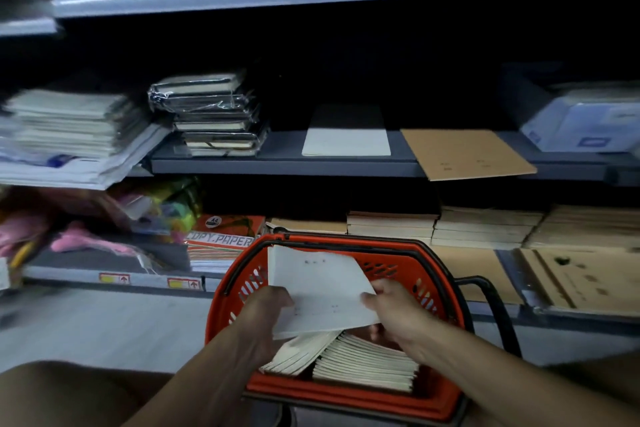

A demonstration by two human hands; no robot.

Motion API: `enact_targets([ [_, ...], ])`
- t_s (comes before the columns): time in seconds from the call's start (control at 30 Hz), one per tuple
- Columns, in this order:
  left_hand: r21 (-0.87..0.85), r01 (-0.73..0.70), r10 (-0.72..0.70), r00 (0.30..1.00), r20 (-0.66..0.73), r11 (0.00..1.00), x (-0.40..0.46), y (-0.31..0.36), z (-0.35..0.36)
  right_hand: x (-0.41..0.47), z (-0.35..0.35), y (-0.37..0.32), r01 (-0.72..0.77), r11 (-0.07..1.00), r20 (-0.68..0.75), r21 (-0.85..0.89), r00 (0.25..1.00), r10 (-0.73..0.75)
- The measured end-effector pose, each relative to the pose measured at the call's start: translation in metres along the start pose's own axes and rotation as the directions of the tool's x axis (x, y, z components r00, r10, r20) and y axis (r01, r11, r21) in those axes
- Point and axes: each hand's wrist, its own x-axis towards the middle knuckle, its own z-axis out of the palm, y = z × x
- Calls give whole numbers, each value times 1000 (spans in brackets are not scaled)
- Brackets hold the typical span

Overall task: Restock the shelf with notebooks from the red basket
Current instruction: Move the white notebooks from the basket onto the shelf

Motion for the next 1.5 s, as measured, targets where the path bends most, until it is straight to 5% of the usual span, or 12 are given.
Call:
enact_targets([
  [0.3, 16, -140, 140, 990, -9, 990, -34, 11, 7, -54, -17, -34, 284, 959, -79, -24, 955, -285],
  [0.6, 27, -433, 423, 890, 170, 901, -71, 48, 19, -85, -26, -68, 495, 869, -179, 18, 856, -484],
  [1.5, 216, -654, 620, 756, 209, 725, 12, 192, 118, 40, -51, -153, 499, 864, -469, -67, 749, -468],
])
